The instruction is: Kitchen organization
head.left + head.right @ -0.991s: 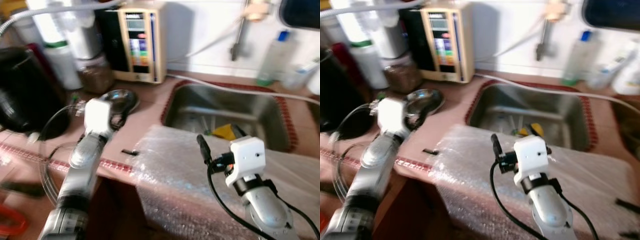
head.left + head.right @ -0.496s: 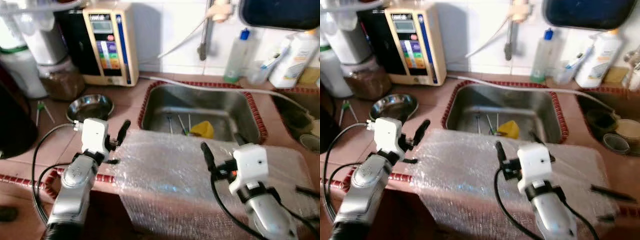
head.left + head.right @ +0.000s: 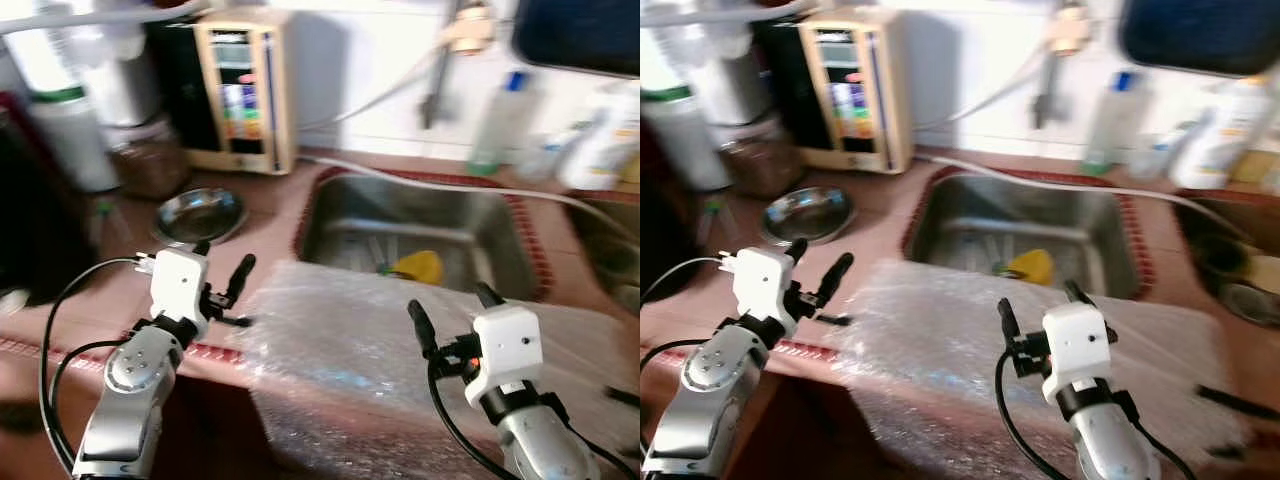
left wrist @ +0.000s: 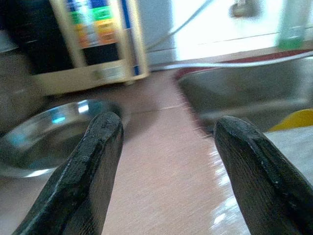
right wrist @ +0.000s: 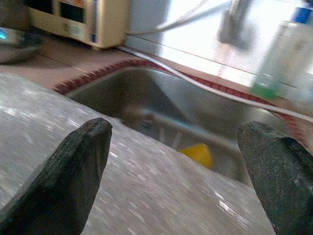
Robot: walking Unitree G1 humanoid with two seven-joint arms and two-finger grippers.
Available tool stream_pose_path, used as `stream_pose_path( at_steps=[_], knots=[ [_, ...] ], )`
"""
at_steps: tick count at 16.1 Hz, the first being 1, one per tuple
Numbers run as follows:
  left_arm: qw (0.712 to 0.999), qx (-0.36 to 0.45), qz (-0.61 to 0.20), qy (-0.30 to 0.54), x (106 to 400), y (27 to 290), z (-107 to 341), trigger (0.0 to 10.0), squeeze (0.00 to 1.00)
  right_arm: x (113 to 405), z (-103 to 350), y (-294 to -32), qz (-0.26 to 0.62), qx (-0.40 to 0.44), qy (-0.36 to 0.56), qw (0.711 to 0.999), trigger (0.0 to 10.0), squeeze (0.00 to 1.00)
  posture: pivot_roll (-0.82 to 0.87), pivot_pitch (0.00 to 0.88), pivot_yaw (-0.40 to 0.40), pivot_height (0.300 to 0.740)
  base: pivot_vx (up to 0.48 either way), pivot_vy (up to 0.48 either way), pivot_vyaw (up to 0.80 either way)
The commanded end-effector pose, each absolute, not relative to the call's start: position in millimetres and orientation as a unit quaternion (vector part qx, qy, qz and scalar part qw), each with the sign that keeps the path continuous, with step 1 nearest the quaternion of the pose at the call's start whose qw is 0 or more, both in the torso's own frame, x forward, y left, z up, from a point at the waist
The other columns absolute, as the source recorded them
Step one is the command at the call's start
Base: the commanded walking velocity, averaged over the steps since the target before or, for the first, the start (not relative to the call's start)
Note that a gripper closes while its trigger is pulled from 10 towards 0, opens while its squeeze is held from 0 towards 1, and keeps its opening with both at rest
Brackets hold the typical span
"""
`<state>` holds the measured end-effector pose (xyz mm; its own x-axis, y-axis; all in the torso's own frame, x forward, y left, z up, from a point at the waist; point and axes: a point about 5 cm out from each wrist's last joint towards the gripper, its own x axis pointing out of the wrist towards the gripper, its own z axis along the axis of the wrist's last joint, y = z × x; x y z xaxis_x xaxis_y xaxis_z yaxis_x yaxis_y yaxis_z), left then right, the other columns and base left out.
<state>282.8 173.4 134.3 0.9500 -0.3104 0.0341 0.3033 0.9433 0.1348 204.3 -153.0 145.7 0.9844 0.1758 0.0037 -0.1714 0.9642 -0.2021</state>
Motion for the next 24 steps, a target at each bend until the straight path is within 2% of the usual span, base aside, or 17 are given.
stream_pose_path(
  at_steps=[1, 4, 9, 13, 18, 24],
  knots=[
    [0.985, 0.066, -0.155, -0.035, 288.6, 173.4, 141.9, 10.0, 0.0, 205.3, 148.4, -156.7, 0.085, -0.104, -0.017, 0.991, 10.0, 0.0, 0.01, 0.0, 0.01, 0.74, 0.0, 0.0, -0.79],
    [0.987, 0.06, -0.146, -0.039, 295.1, 174.2, 146.6, 10.0, 0.0, 210.1, 149.6, -158.8, 0.09, -0.11, -0.02, 0.99, 10.0, 0.0, 0.01, 0.0, 0.017, 0.74, 0.0, 0.0, -0.79],
    [0.984, 0.056, -0.166, -0.02, 285.2, 160.1, 135.1, 10.0, 0.0, 214.4, 146.6, -148.9, 0.099, -0.103, -0.027, 0.989, 10.0, 0.0, 0.0, 0.0, 0.051, 0.74, 0.0, 0.0, -0.76],
    [0.983, 0.059, -0.174, -0.021, 288.3, 155.8, 136.1, 10.0, 0.0, 215.3, 146.0, -142.8, 0.113, -0.107, -0.031, 0.987, 10.0, 0.0, 0.0, 0.0, 0.056, 0.74, 0.0, 0.0, 0.0],
    [0.984, 0.058, -0.164, -0.039, 306.4, 155.5, 147.0, 10.0, 0.0, 224.0, 149.4, -140.2, 0.114, -0.111, -0.046, 0.986, 10.0, 0.0, 0.01, 0.0, 0.058, 0.74, 0.0, 0.0, 0.0],
    [0.982, 0.029, -0.183, -0.033, 307.0, 148.1, 144.8, 10.0, 0.0, 225.5, 149.5, -140.2, 0.113, -0.113, -0.049, 0.986, 10.0, 0.0, 0.0, 0.0, 0.061, 0.74, 0.0, 0.0, 0.0]
  ],
)
